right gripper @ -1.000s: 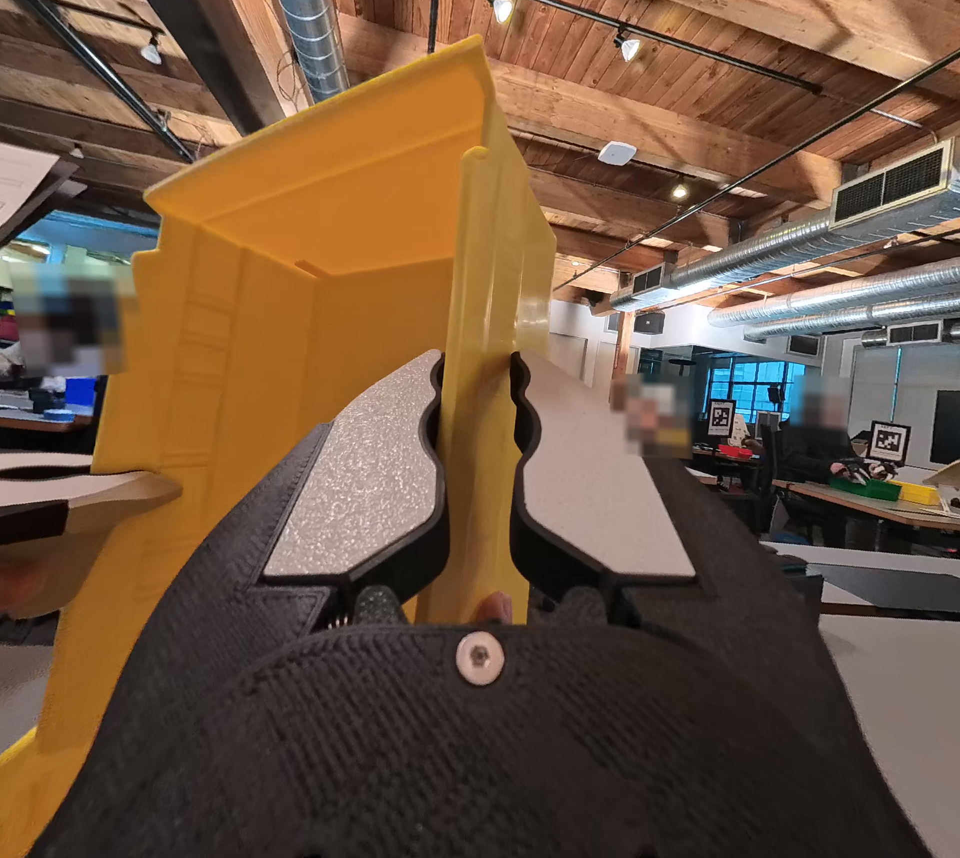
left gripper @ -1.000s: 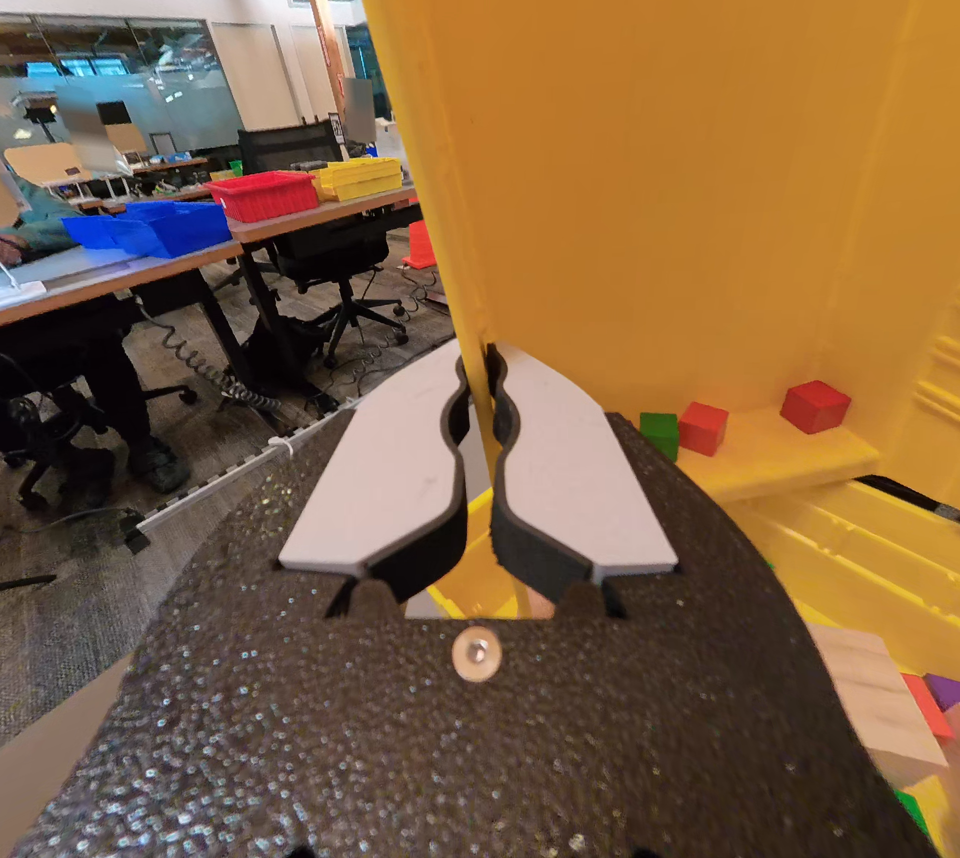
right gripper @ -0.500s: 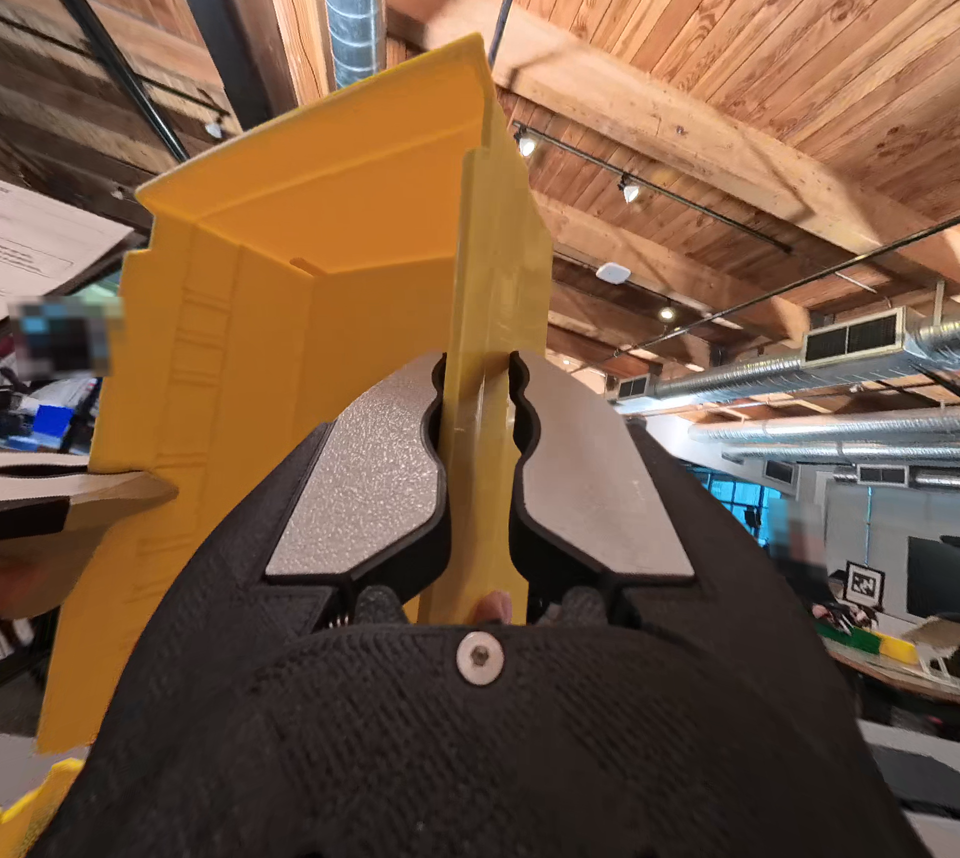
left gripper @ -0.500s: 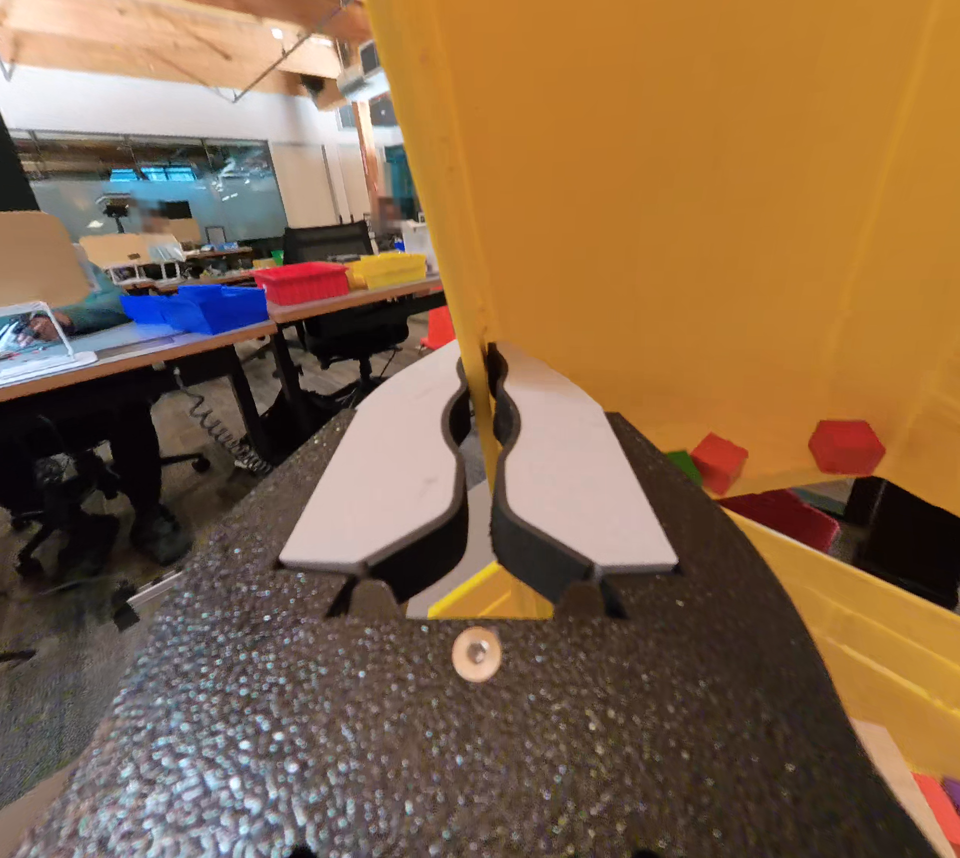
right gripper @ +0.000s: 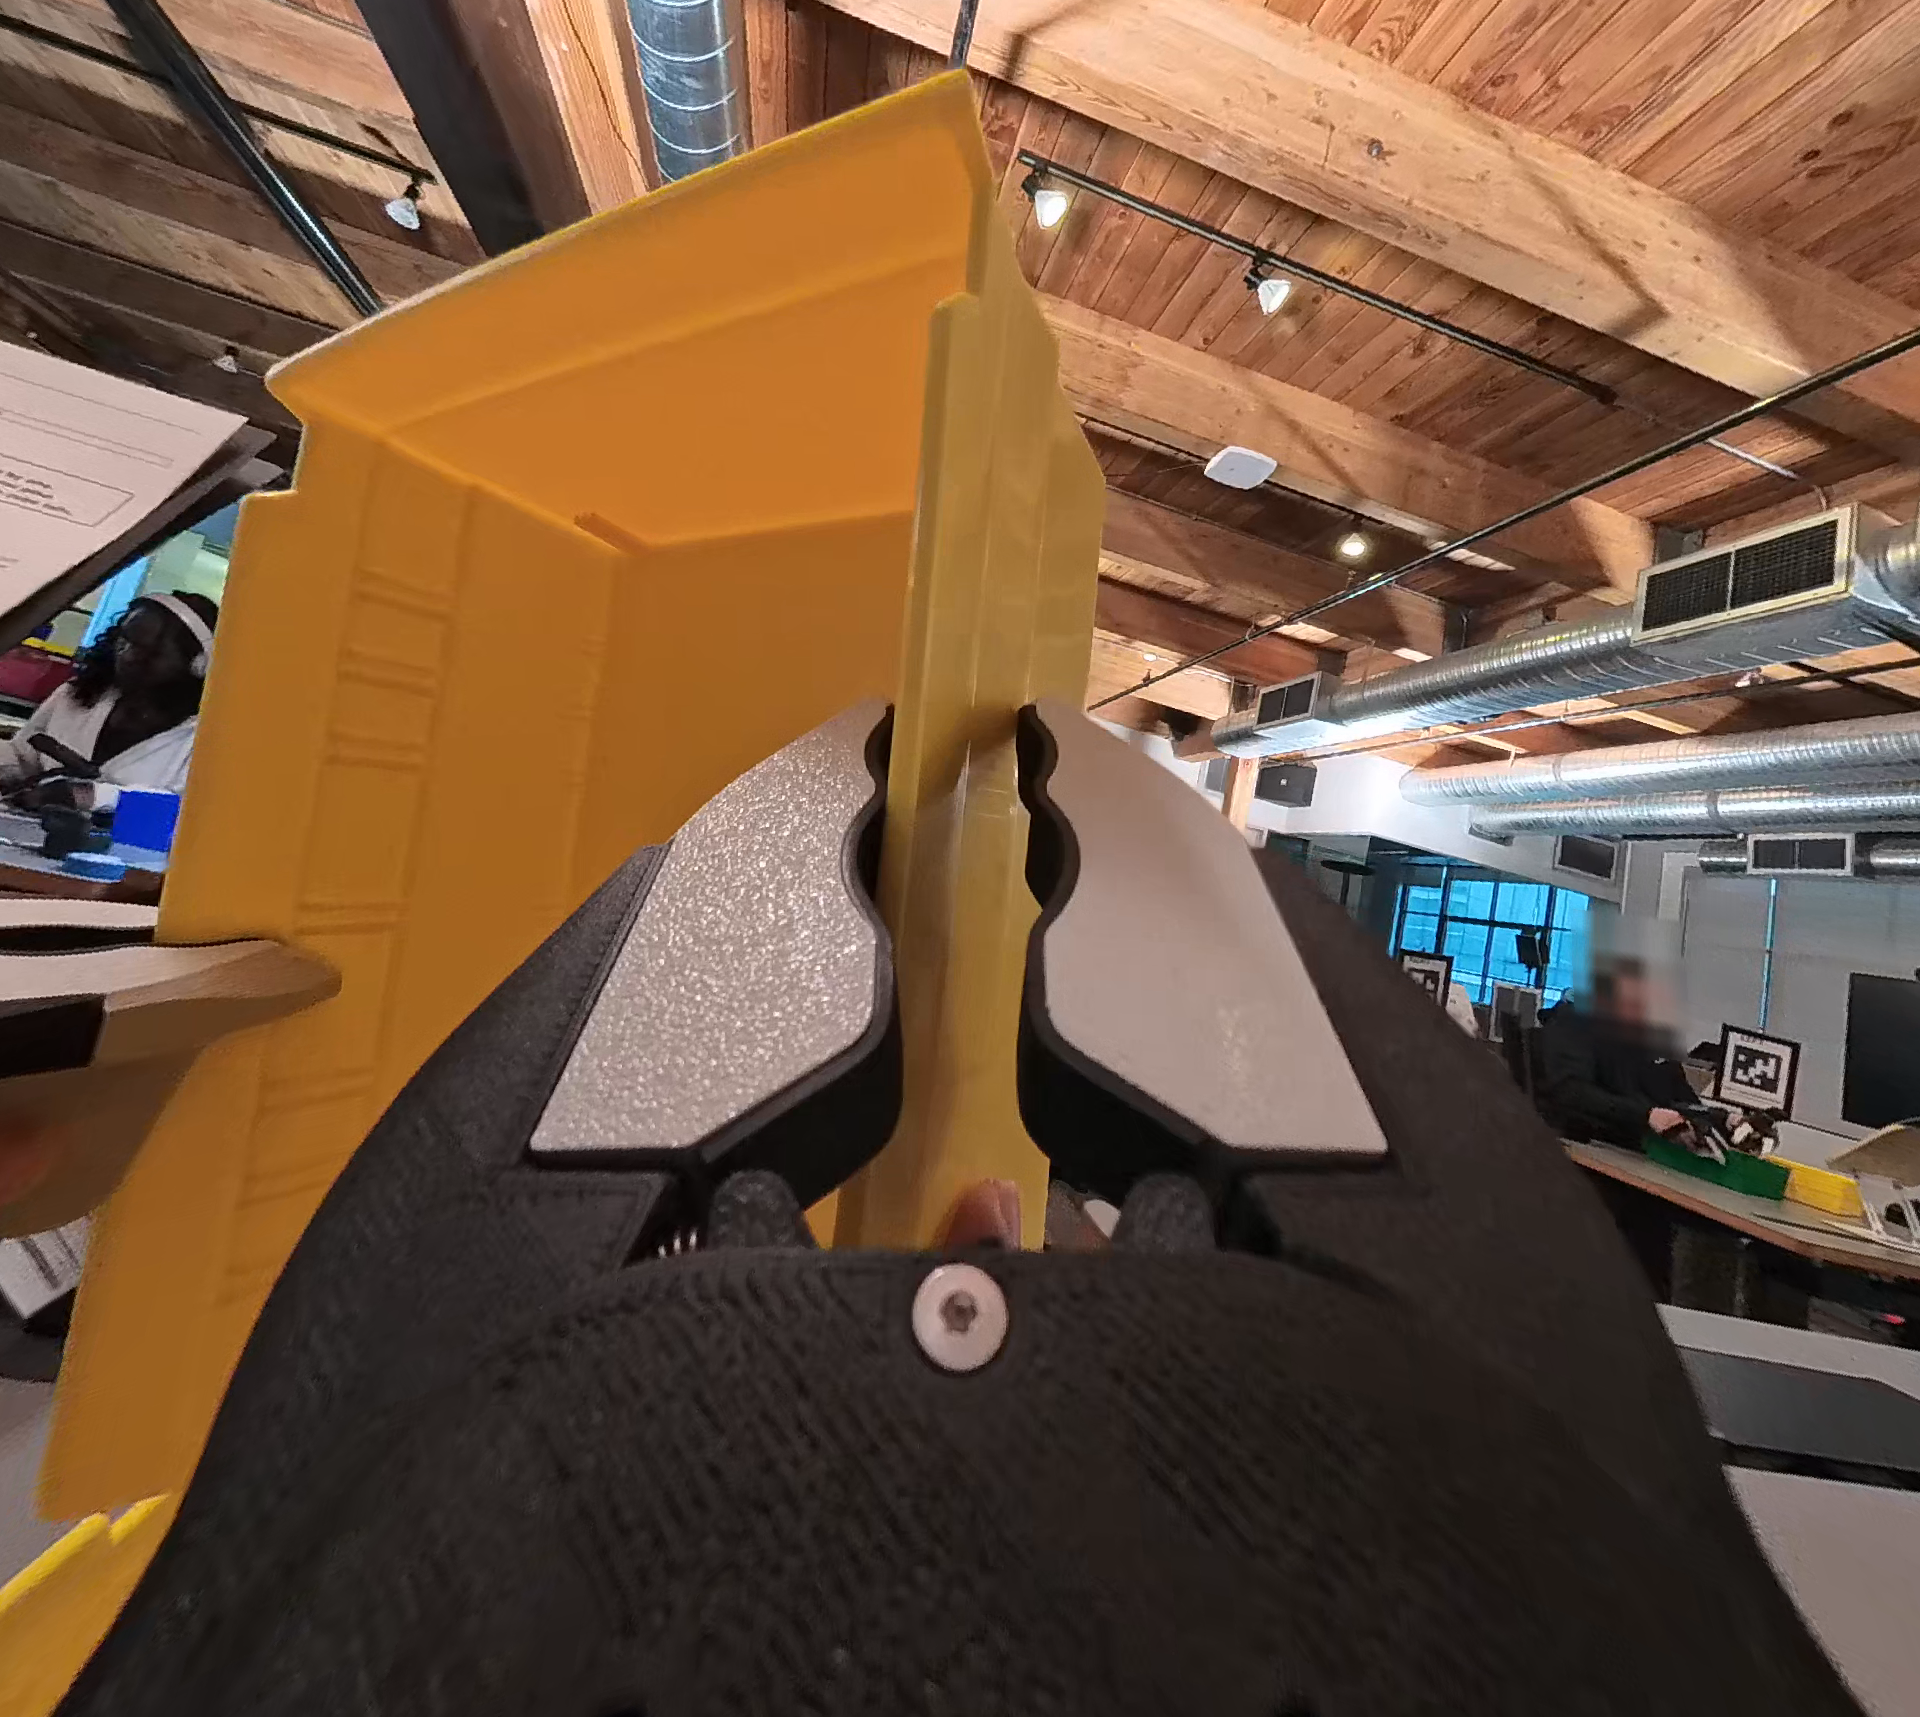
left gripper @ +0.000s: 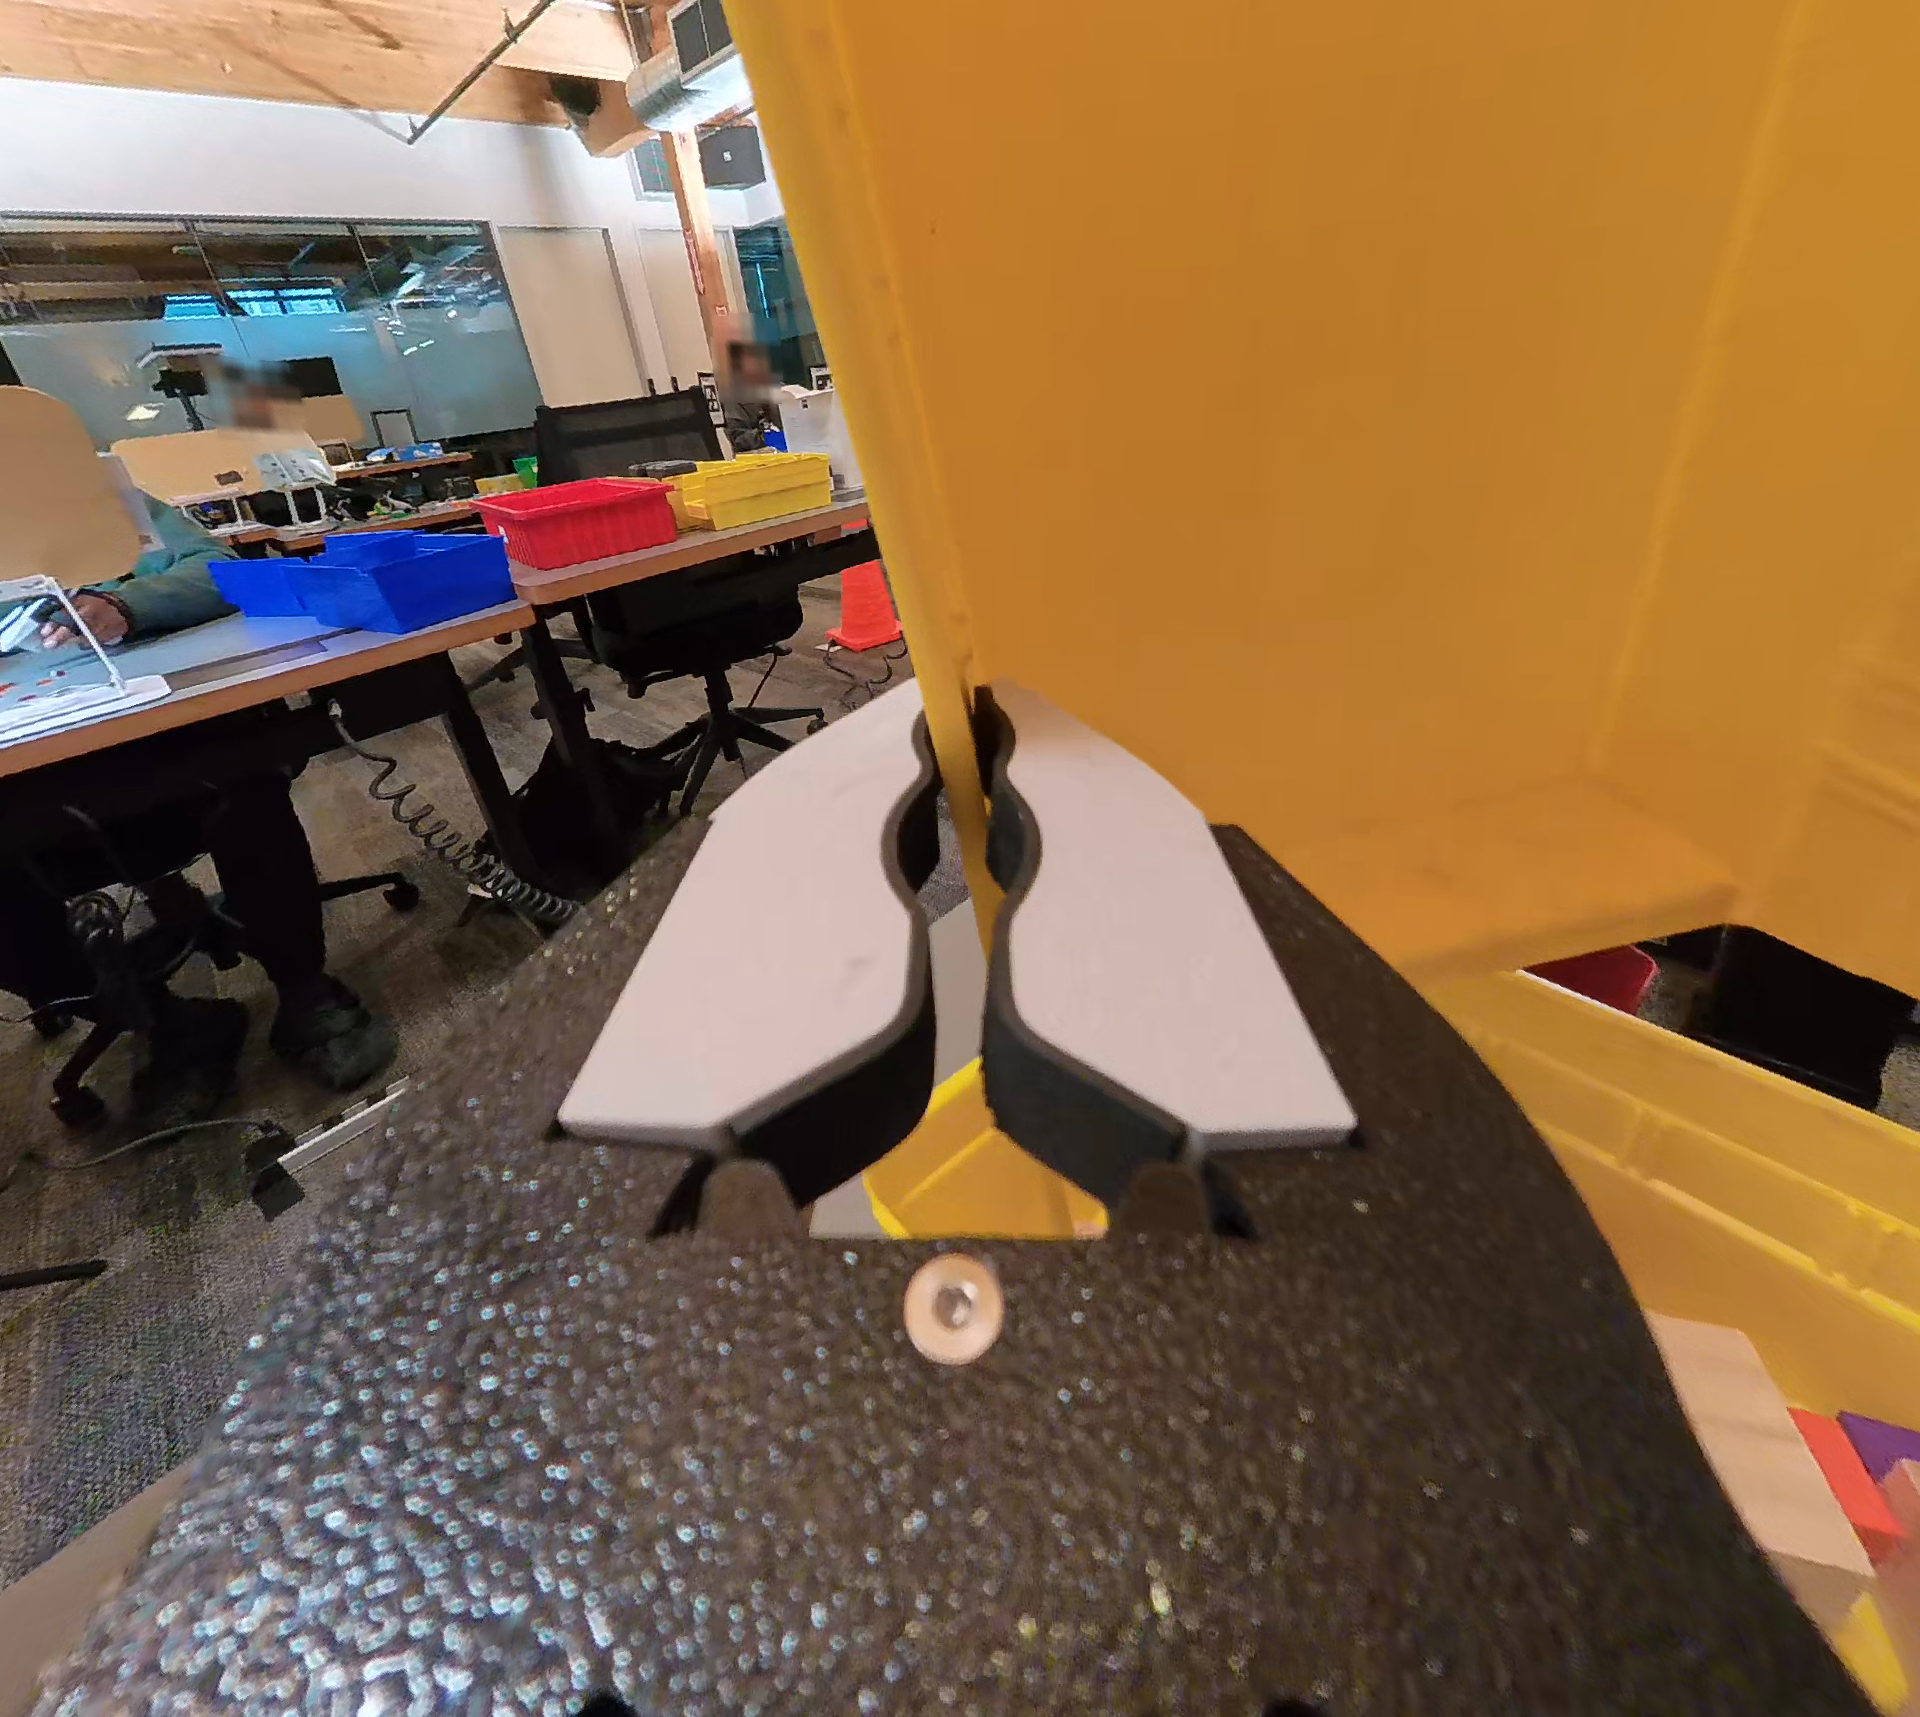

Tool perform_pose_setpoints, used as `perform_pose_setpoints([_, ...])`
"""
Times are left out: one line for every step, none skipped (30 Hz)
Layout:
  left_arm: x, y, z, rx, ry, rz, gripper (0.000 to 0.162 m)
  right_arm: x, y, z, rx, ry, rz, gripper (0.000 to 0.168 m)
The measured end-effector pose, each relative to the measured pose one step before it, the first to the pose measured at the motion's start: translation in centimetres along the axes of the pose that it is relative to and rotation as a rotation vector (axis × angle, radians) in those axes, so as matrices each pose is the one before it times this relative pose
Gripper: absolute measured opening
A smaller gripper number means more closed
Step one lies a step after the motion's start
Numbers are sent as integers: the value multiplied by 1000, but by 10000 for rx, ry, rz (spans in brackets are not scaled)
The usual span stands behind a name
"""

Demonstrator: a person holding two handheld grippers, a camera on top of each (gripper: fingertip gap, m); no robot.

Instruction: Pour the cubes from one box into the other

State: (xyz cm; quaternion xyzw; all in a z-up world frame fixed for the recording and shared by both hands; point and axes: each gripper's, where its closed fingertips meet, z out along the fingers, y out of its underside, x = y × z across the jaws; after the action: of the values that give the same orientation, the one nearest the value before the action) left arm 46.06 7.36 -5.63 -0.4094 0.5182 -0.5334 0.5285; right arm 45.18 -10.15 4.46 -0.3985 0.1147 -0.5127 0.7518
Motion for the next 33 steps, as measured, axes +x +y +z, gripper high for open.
perform_pose_setpoints([29,-96,-128,-3,7,-5,3,33,-72,-70,-33,29,53,22])
perform_pose_setpoints([67,-134,-163,-12,16,27,3,44,-101,-80,-60,55,13,22])
perform_pose_setpoints([100,-148,-251,-58,37,89,3,85,-132,-65,-128,84,12,21])
perform_pose_setpoints([170,-241,-398,-94,71,92,3,40,-233,-64,-169,61,3,21])
perform_pose_setpoints([141,-375,-547,-106,69,72,3,-6,-353,-78,-196,58,-28,20])
perform_pose_setpoints([-10,-493,-724,-135,-3,67,3,-133,-503,-110,-187,25,44,20])
perform_pose_setpoints([-142,-681,-892,-60,-84,91,3,-222,-644,-157,-141,47,119,20])
perform_pose_setpoints([-251,-823,-1047,-29,-163,89,3,-297,-680,-203,-159,93,107,19])
perform_pose_setpoints([-323,-829,-1141,-77,-207,40,3,-455,-789,-237,-101,86,93,18])
perform_pose_setpoints([-421,-868,-1176,-8,-249,12,3,-506,-751,-205,-112,109,144,18])
perform_pose_setpoints([-564,-858,-1200,60,-300,-22,3,-616,-636,-166,-134,60,211,17])
perform_pose_setpoints([-643,-726,-1198,-1,-302,-95,2,-760,-581,-145,-108,-28,277,17])
perform_pose_setpoints([-705,-583,-1174,-43,-278,-154,2,-844,-512,-162,-132,-42,289,17])
perform_pose_setpoints([-706,-414,-1168,-112,-231,-179,1,-913,-378,-160,-170,-8,191,16])
perform_pose_setpoints([-710,-254,-1210,-151,-197,-101,1,-971,-290,-202,-180,-4,122,15])
perform_pose_setpoints([-825,-188,-1251,-130,-244,-2,1,-1116,-253,-241,-130,-86,182,15])
perform_pose_setpoints([-893,-144,-1254,-99,-269,113,1,-1141,-129,-244,-142,-62,184,15])
perform_pose_setpoints([-935,-101,-1206,-68,-230,121,1,-1156,-30,-263,-136,-49,118,14])
perform_pose_setpoints([-993,48,-1138,-175,-204,108,1,-1240,-9,-224,-108,-142,110,14])
perform_pose_setpoints([-1021,164,-1077,-216,-161,120,1,-1185,156,-168,-191,-137,177,14])
perform_pose_setpoints([-981,183,-1045,-172,-109,-1,1,-1177,249,-122,-233,-142,255,14])
perform_pose_setpoints([-1028,297,-1010,-224,-127,0,1,-1277,268,-91,-187,-223,265,15])
perform_pose_setpoints([-1086,387,-933,-240,-182,131,1,-1311,404,-19,-215,-230,217,16])
perform_pose_setpoints([-1110,434,-895,-223,-167,85,2,-1295,487,36,-241,-217,170,16])
perform_pose_setpoints([-1099,566,-827,-289,-135,37,2,-1311,535,67,-271,-229,179,17])
perform_pose_setpoints([-1035,719,-828,-359,-69,20,2,-1264,623,76,-331,-173,147,17])
perform_pose_setpoints([-1055,694,-827,-276,-62,-25,2,-1295,643,109,-324,-166,118,17])
perform_pose_setpoints([-1139,754,-831,-267,-135,27,2,-1410,664,142,-295,-235,160,17])
perform_pose_setpoints([-1192,890,-837,-304,-176,42,2,-1446,761,162,-282,-226,225,18])
perform_pose_setpoints([-1246,951,-794,-285,-185,83,2,-1475,932,213,-320,-183,235,18])
perform_pose_setpoints([-1343,1034,-746,-291,-189,101,2,-1592,1062,309,-354,-191,173,18])
perform_pose_setpoints([-1471,1098,-714,-362,-172,23,3,-1692,1065,427,-330,-240,101,19])
perform_pose_setpoints([-1633,1119,-665,-371,-193,-19,3,-1778,1040,621,-307,-278,114,19])
